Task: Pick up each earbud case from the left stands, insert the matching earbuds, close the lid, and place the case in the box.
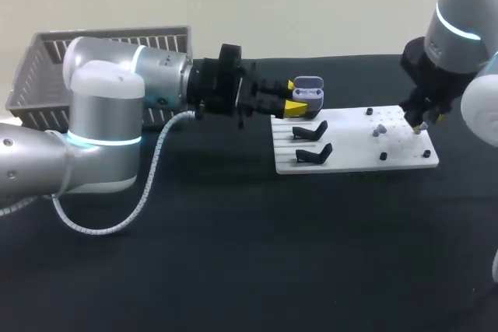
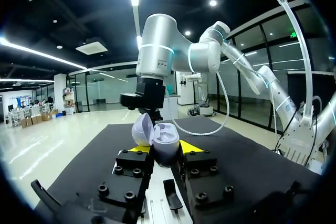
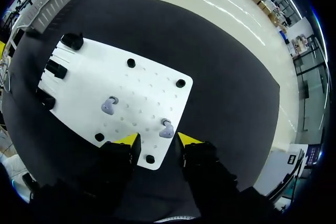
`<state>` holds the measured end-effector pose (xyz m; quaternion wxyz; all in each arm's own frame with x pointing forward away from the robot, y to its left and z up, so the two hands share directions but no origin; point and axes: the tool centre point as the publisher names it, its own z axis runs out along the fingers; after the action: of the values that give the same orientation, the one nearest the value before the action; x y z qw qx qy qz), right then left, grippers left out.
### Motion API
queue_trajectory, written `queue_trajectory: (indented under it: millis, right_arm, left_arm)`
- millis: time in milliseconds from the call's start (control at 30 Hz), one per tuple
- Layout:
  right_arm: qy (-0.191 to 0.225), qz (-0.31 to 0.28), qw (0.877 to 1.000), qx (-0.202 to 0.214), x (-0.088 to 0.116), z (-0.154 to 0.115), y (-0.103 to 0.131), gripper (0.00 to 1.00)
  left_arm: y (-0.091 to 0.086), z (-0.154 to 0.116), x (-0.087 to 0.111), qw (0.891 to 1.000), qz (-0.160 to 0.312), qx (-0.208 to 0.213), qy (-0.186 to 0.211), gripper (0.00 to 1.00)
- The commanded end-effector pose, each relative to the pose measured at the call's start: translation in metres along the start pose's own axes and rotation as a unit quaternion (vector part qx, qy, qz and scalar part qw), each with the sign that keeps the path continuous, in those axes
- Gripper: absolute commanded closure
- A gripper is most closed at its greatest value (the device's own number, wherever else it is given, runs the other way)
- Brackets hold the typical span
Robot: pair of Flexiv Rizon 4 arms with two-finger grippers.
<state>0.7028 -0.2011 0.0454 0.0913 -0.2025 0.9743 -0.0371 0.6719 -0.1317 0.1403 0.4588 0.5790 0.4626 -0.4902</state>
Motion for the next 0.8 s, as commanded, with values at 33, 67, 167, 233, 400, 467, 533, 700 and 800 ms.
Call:
queue_trajectory:
  millis: [33, 67, 167, 233, 400, 467, 533, 700, 800]
  right_arm:
    - [0.001, 0.001, 1.0, -0.001, -0.003, 0.005, -0.002, 0.56]
    - [0.001, 0.002, 1.0, -0.001, -0.003, 0.006, -0.002, 0.56]
    - [0.002, 0.003, 1.0, -0.002, -0.003, 0.008, -0.003, 0.56]
    - [0.003, 0.004, 1.0, -0.003, -0.003, 0.01, -0.003, 0.57]
    - [0.006, 0.007, 1.0, -0.005, 0.0, 0.014, -0.003, 0.59]
    - [0.006, 0.007, 1.0, -0.005, 0.0, 0.015, -0.003, 0.6]
    - [0.005, 0.008, 1.0, -0.004, 0.001, 0.015, -0.003, 0.6]
    - [0.0, 0.01, 1.0, 0.006, 0.001, 0.016, -0.004, 0.6]
    - [-0.001, 0.011, 1.0, 0.007, 0.0, 0.016, -0.005, 0.6]
  left_arm:
    - [0.0, 0.0, 0.001, 1.0, 0.001, -0.001, -0.001, 1.0]
    - [0.0, 0.0, 0.001, 1.0, 0.001, -0.001, -0.001, 1.0]
    - [0.0, 0.0, 0.001, 1.0, 0.001, -0.001, -0.001, 1.0]
    - [0.0, 0.0, 0.001, 1.0, 0.001, -0.001, -0.001, 1.0]
    - [0.0, 0.0, 0.001, 1.0, 0.001, -0.001, -0.001, 1.0]
    - [0.0, 0.0, 0.001, 1.0, 0.001, -0.001, -0.001, 1.0]
    - [0.0, 0.0, 0.001, 1.0, 0.001, -0.001, -0.001, 1.0]
    - [0.0, 0.0, 0.001, 1.0, 0.001, -0.001, -0.001, 1.0]
    - [0.0, 0.0, 0.001, 1.0, 0.001, -0.001, -0.001, 1.0]
